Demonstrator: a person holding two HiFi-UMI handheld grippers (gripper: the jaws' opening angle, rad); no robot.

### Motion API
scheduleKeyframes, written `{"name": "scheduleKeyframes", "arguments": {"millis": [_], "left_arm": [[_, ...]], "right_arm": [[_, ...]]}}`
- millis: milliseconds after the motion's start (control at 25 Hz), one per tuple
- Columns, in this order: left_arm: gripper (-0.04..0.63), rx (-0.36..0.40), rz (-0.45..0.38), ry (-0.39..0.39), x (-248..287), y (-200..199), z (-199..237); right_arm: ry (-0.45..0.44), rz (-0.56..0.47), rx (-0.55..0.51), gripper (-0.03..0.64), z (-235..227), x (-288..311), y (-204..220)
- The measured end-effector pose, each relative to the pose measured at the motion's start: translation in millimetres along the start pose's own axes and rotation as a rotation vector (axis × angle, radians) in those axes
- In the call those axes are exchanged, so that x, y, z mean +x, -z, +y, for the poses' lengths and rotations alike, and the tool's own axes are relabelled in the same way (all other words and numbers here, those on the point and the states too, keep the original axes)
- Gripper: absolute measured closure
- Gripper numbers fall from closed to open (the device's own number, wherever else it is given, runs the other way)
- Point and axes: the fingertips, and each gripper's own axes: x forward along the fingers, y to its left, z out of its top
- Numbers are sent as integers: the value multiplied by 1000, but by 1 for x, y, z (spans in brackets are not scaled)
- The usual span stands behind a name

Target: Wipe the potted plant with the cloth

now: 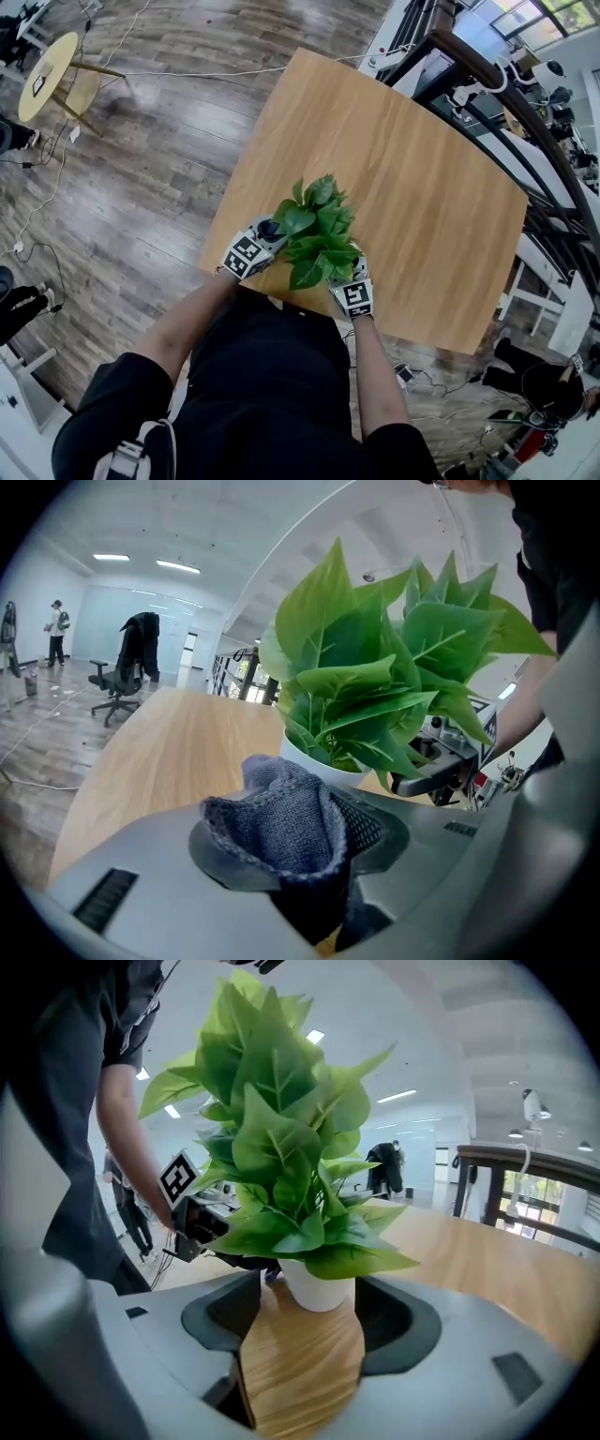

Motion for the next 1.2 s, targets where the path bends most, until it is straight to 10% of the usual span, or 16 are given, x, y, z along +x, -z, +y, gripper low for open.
{"name": "scheduleKeyframes", "arguments": {"millis": [160, 920, 1200], "left_arm": [[419, -6, -4, -40, 4, -4, -1], [419, -6, 37, 2, -4, 18, -42], [419, -53, 1, -75, -7, 7, -16]], "right_arm": [[-88, 16, -50, 313, 11, 16, -6], [29, -14, 46, 314, 2, 23, -7], [-93, -19, 25, 314, 35, 16, -3]]}}
